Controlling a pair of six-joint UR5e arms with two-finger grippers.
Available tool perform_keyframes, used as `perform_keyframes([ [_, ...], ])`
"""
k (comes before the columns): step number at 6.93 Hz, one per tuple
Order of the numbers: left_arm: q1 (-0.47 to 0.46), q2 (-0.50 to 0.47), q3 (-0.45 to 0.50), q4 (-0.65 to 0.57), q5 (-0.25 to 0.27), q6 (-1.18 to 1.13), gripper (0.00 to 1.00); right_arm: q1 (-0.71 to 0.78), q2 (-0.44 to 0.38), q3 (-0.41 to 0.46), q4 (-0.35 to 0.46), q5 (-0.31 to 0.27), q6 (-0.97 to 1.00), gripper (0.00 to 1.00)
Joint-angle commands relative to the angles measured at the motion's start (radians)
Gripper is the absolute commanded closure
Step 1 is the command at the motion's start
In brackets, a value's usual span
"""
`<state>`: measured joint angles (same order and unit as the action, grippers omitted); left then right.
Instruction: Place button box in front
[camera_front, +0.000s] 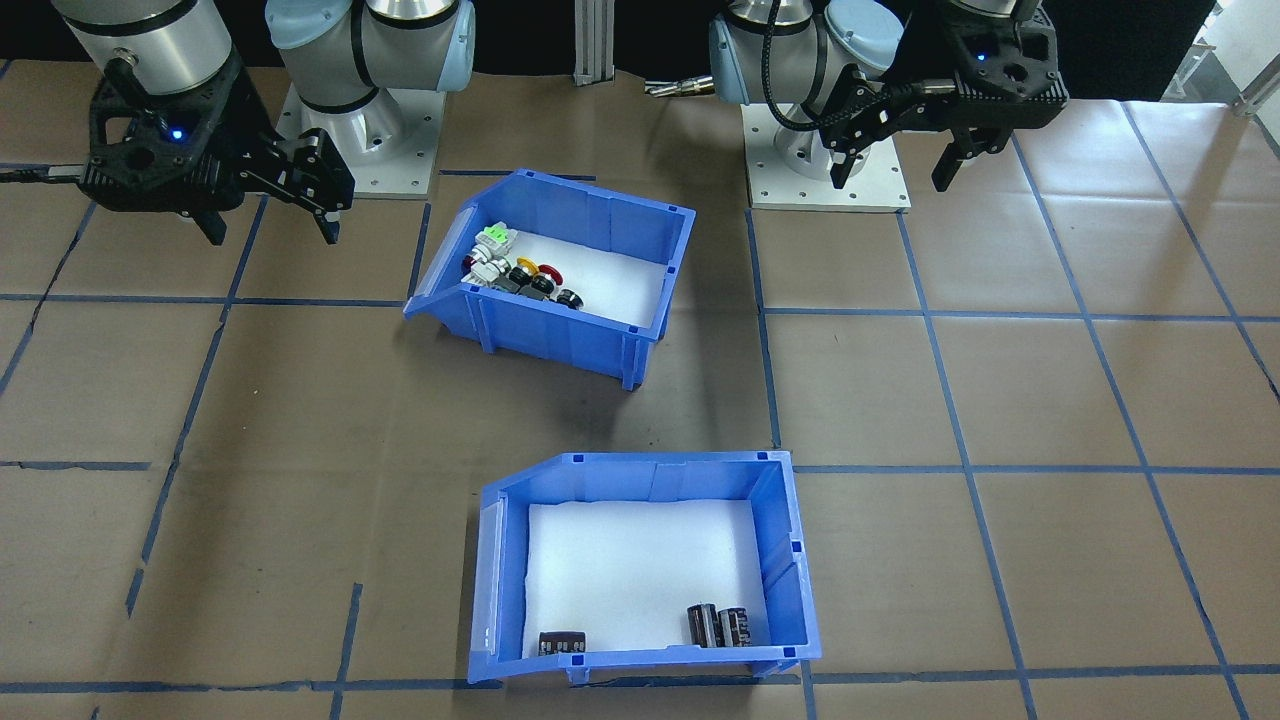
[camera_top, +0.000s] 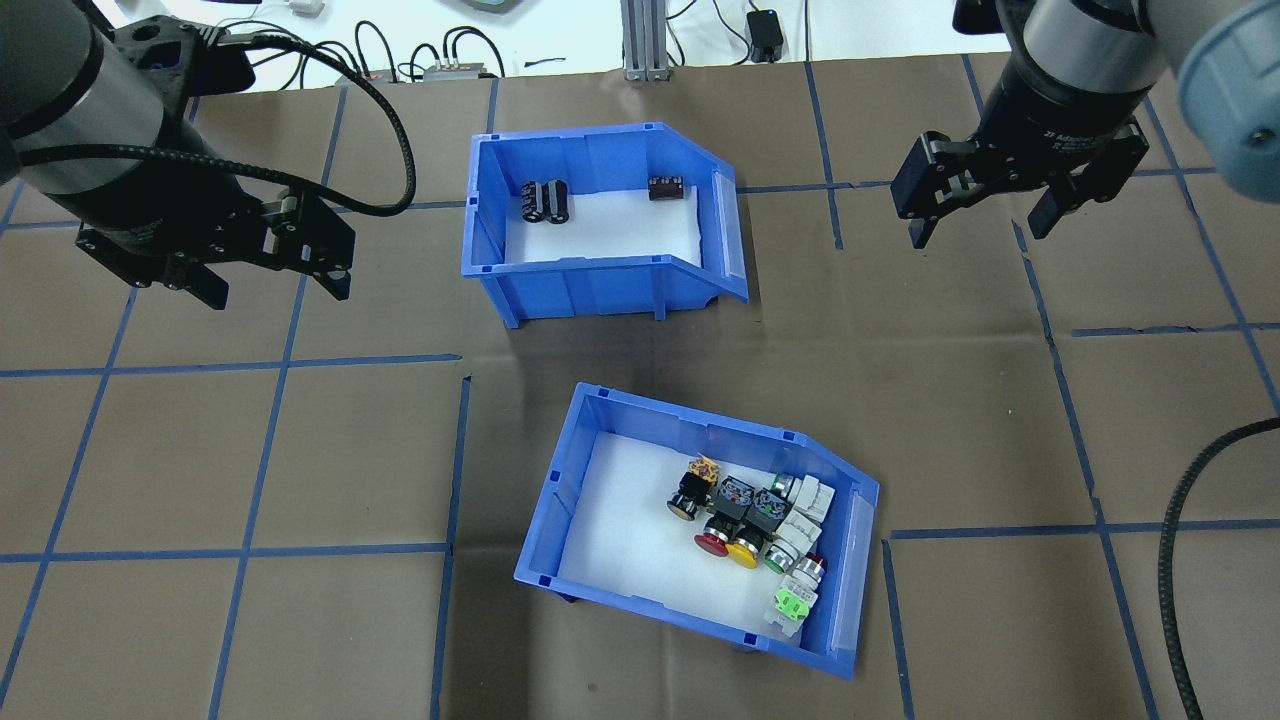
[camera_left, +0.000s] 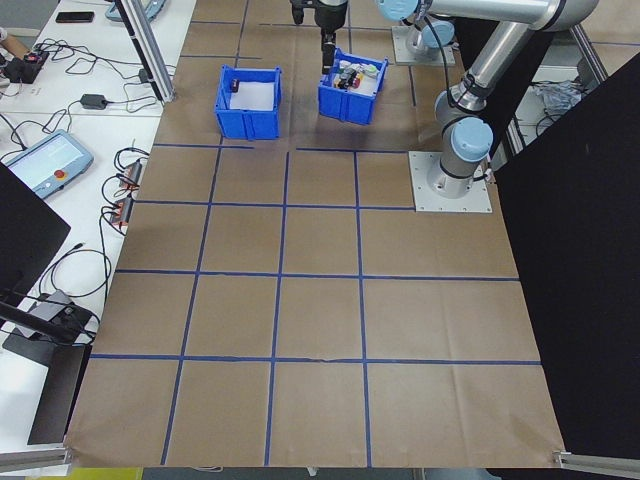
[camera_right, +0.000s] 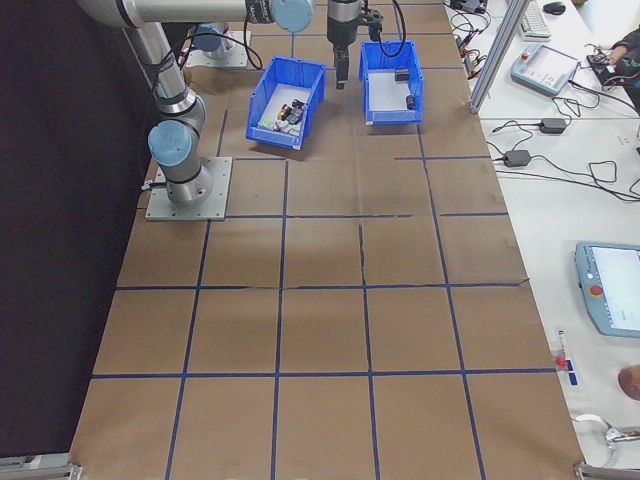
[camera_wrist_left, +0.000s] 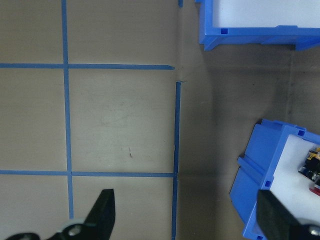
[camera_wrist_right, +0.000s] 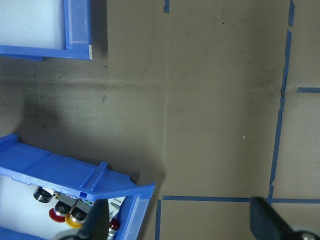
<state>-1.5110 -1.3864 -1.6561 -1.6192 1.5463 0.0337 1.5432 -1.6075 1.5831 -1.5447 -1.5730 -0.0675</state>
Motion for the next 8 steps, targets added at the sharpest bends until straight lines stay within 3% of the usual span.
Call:
perform_keyframes([
  [1, 0.000, 0.004, -0.014, 0.005, -0.002, 0.000, 0.00, 0.000, -0.002, 0.000, 0.002, 0.001, 0.000, 0.00],
  [5, 0.000, 0.000, -0.013, 0.012, -0.003, -0.006, 0.00, 0.000, 0.004, 0.002, 0.002, 0.001, -0.003, 0.00],
  [8, -0.002, 0.004, -0.014, -0.020, 0.000, -0.288, 0.00, -0.001, 0.030, -0.014, -0.003, 0.007, -0.017, 0.00],
])
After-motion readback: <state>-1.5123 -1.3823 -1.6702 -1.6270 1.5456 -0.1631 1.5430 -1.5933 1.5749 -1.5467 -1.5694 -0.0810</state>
